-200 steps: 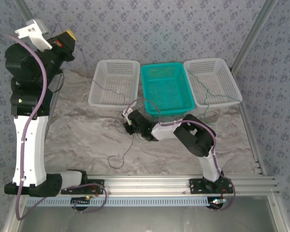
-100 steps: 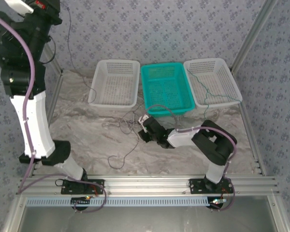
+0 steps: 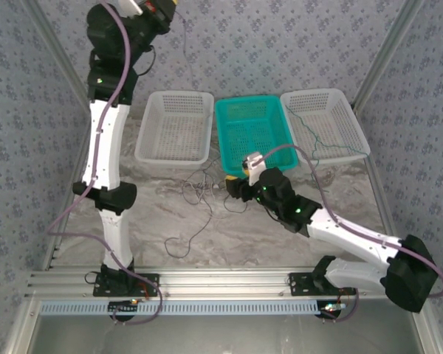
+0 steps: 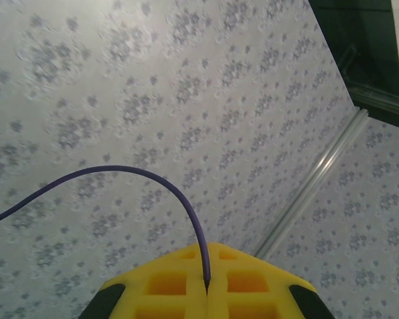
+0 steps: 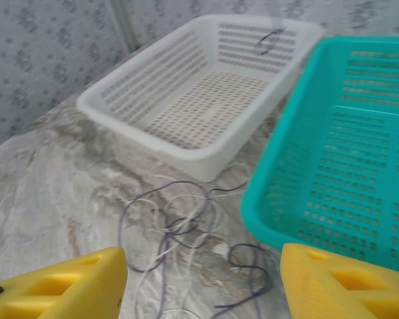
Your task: Untangle the cables
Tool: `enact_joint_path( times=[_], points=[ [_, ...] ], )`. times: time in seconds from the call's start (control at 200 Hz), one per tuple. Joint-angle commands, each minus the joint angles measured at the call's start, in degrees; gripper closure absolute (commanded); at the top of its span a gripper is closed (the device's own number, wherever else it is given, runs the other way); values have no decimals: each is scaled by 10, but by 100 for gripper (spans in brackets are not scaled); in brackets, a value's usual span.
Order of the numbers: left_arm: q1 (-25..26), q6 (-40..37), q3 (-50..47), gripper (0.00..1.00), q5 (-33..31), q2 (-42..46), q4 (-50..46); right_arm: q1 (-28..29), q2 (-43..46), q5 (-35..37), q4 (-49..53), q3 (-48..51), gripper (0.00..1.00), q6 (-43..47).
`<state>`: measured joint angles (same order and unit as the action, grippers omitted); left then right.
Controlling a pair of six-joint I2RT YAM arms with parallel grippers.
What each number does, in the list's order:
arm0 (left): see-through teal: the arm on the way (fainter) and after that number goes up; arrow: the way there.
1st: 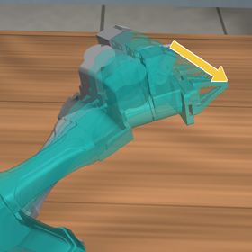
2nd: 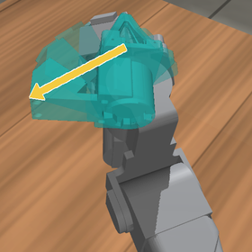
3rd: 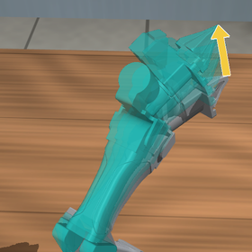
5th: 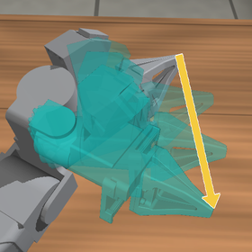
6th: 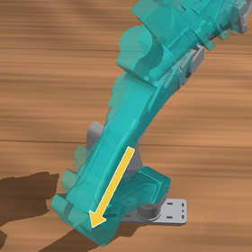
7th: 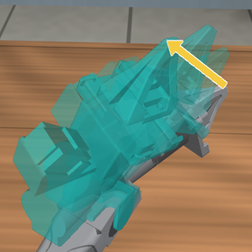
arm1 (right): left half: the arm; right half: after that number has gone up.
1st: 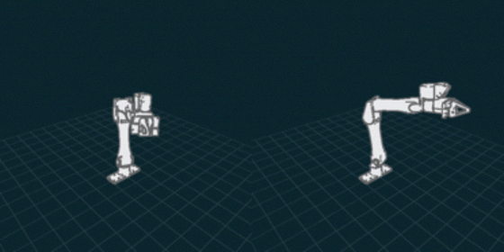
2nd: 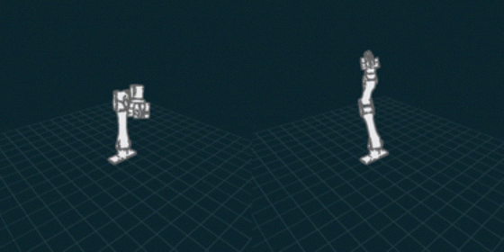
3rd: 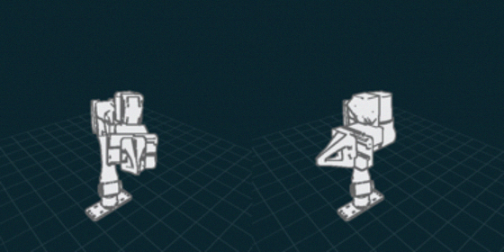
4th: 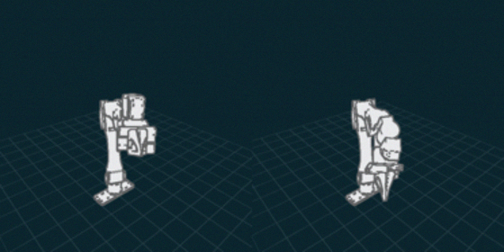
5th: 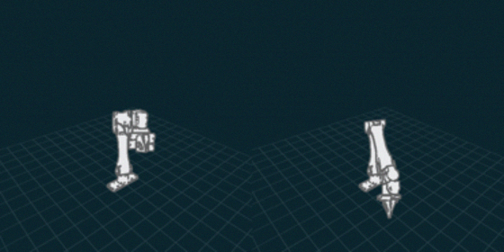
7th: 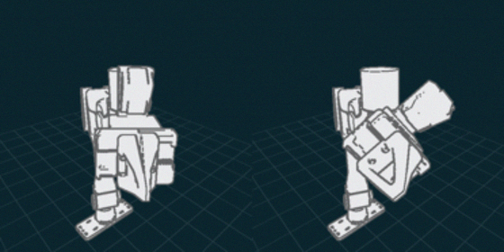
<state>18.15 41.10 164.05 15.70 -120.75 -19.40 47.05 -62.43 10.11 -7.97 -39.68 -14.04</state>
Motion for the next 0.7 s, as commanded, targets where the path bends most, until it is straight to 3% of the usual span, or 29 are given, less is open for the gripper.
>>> enact_joint_path(
  times=[0.0,0.255,0.435,0.56,0.695],
  points=[
    [20,18,31,100,6,-21,54,-23,54,30,55,33,34,-42],
    [79,35,32,100,16,-133,31,-68,172,43,105,60,33,-74],
    [114,-31,32,100,18,-186,-47,-90,209,43,134,62,29,-74],
    [153,-137,31,70,-46,-203,-122,-102,224,39,145,58,28,-69],
    [169,-168,30,58,-122,-204,-225,-111,232,34,168,48,28,-66]
  ],
)
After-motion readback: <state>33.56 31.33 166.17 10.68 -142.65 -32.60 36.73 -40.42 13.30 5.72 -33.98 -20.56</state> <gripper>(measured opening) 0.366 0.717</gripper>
